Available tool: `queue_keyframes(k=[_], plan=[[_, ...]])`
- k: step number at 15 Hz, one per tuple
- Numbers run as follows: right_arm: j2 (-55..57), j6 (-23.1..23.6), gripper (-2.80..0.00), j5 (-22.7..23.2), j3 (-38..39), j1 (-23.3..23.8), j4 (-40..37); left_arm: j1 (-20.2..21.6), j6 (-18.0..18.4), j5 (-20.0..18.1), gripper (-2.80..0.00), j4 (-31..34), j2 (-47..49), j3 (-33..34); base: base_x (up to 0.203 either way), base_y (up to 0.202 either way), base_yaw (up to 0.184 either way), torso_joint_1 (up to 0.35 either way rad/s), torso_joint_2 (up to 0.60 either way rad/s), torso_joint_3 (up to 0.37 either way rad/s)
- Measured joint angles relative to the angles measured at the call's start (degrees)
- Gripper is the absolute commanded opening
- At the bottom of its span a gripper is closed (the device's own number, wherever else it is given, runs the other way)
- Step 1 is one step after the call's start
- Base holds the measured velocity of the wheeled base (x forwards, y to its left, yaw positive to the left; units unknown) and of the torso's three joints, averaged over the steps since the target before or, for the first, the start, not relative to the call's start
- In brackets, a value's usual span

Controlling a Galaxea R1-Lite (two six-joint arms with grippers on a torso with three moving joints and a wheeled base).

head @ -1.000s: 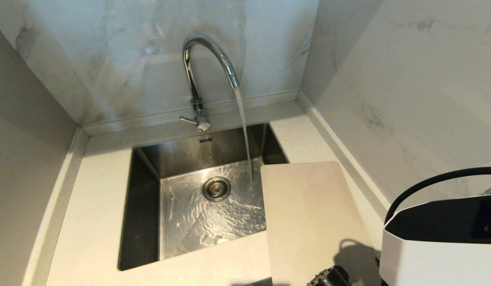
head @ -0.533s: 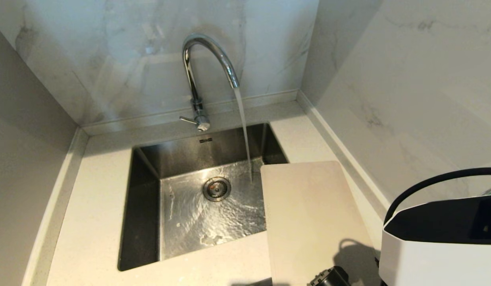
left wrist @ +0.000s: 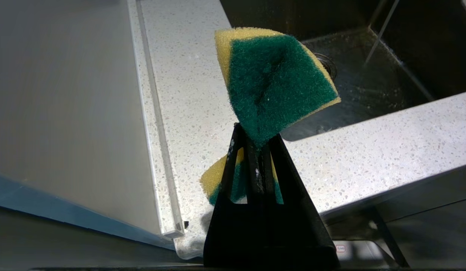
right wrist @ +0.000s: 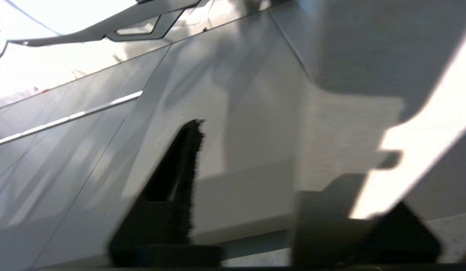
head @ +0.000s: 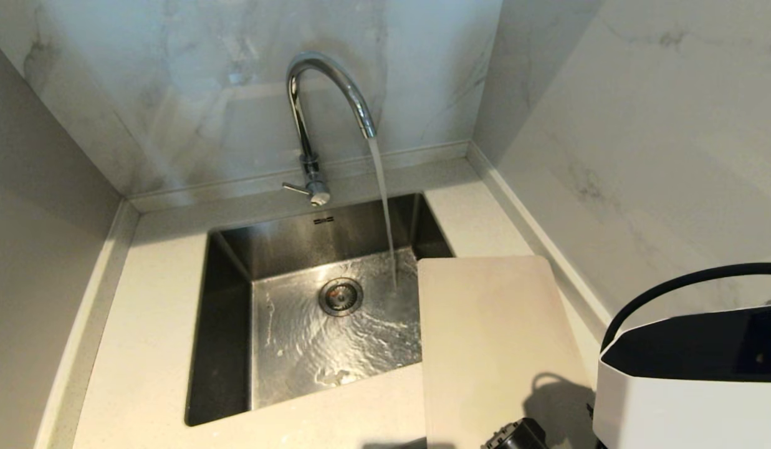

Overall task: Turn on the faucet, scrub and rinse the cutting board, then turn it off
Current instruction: Pick up the cutting board

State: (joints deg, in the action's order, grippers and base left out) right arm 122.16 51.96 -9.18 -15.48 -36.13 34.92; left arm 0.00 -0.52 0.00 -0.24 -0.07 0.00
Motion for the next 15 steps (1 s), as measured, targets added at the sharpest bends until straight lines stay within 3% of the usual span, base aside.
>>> queue_keyframes(k=[11, 15], plan=[[-3.4, 0.7, -2.80, -1.1, -0.5, -0.4, -0.7, 0.0, 0.0, 0.0, -2.80, 0.0, 0.0, 0.0, 0.000, 0.000, 0.000, 0.000, 0.00, 0.000], [-9.5, 1.2, -2.80, -1.3, -0.7, -1.3, -5.6, 0.0, 0.0, 0.0, -2.80, 0.0, 0.0, 0.0, 0.000, 0.000, 0.000, 0.000, 0.00, 0.000]])
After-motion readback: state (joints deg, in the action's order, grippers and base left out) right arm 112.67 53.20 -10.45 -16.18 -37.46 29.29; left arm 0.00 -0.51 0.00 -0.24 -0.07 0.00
